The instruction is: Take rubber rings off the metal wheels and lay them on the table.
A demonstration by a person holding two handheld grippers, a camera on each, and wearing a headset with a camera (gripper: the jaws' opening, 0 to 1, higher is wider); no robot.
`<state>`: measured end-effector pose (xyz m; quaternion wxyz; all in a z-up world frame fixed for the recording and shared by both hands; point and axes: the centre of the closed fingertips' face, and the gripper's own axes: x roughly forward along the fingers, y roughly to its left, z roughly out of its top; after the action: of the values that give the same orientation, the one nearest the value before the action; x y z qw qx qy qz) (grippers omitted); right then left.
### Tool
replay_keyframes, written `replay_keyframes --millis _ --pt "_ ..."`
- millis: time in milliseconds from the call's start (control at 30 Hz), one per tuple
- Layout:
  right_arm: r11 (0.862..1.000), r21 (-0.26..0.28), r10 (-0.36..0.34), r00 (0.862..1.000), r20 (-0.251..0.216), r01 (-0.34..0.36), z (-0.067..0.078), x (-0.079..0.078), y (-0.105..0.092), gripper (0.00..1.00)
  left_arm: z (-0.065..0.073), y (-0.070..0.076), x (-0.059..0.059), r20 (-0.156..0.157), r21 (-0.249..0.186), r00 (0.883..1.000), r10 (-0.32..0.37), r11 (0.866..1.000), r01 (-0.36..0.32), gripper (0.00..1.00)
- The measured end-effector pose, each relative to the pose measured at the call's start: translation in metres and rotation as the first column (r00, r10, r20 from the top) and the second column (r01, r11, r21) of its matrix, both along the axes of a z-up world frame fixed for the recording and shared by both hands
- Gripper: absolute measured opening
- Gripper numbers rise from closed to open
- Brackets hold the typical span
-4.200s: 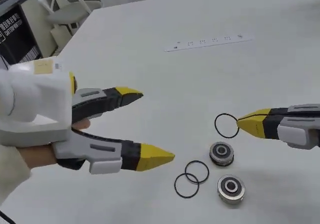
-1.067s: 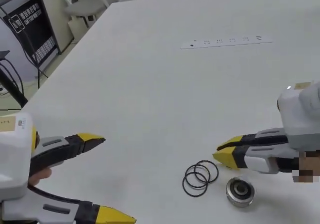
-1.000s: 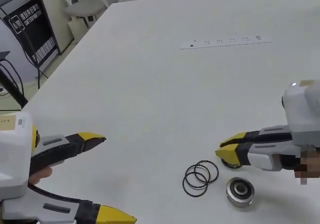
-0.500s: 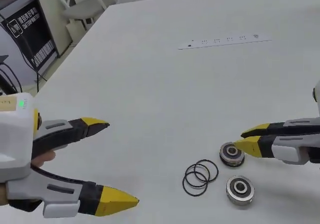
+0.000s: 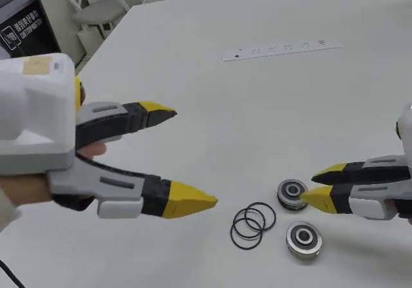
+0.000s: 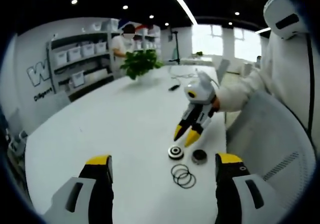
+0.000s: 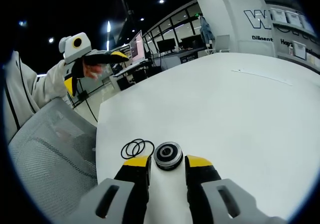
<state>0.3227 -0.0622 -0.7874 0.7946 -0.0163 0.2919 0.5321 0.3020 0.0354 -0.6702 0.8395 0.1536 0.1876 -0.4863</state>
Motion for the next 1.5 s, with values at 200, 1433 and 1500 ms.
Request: replay_keyframes --millis 200,1433,1500 --pt "1.000 -0.021 0.003 1.000 0.001 -0.003 -0.006 -0.001 -0.002 0.25 0.003 -0.022 0.013 0.021 -0.017 0.999 -0.026 1.000 0.026 0.81" --pt "0.999 -0.039 0.020 1.000 0.007 -0.020 -0.020 -0.005 0.003 0.22 -0.079 -0.096 0.032 -0.070 0.015 0.990 -0.120 0.993 0.121 0.42" --pt "0.999 -0.039 0.022 1.000 0.009 -0.021 -0.020 -0.006 0.003 0.22 -0.085 -0.096 0.033 -0.078 0.024 0.991 -0.112 0.993 0.115 0.39"
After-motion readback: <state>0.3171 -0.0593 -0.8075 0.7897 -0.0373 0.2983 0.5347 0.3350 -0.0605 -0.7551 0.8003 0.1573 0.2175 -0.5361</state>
